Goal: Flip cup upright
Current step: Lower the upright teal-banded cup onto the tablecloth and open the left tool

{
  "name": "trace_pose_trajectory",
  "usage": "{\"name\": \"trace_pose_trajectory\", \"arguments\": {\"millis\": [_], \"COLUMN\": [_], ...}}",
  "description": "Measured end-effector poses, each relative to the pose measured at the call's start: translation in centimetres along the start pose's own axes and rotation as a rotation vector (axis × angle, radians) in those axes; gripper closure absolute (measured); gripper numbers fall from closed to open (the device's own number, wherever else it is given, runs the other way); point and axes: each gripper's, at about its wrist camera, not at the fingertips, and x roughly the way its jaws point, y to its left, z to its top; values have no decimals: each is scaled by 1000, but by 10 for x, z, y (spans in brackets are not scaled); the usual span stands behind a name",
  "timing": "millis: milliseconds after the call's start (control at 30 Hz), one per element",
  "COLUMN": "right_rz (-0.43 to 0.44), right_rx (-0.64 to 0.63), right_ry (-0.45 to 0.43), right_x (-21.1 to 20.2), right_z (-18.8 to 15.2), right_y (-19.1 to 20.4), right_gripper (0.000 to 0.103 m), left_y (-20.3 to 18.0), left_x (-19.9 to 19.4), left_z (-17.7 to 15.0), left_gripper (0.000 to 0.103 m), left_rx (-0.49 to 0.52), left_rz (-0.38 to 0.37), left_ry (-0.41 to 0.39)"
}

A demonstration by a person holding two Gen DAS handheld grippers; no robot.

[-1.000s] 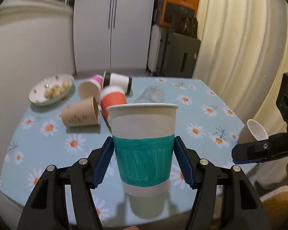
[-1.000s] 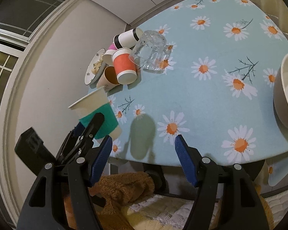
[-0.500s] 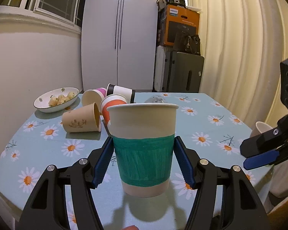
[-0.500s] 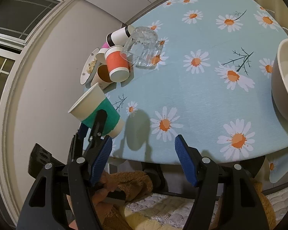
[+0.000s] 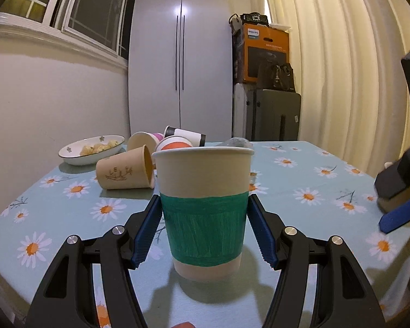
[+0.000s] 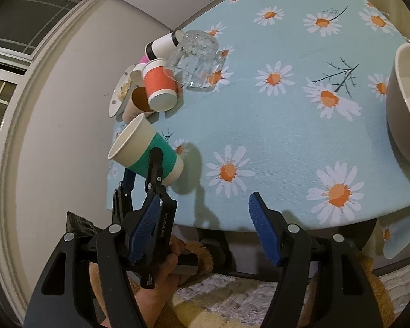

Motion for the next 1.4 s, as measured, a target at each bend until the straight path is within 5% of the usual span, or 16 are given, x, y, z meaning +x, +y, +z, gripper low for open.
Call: {"name": "trace_pose_trajectory", "arguments": {"millis": [267,833,1133,1400], "right_rz": [-2,-2,2,49], "right_rx": [1,5,-11,-37], "right_ry": [11,20,-21,-73], "right_x": [6,9,-1,-17], "right_z": [-3,-9,-16,-32], "right_y": [-1,-4,-1,9], "right_gripper": [35,35,35,35], "left_y": [-1,3,1,15], "left_x": [-10,-14,-28,-62], "left_z": [-18,-23,-12,9], "left_gripper": [40,40,6,6], "left_rx": [-2,-10,3,-30], "left_rz": [32,35,21,-15], "left_ry": [-79,-54,-69,-65]}}
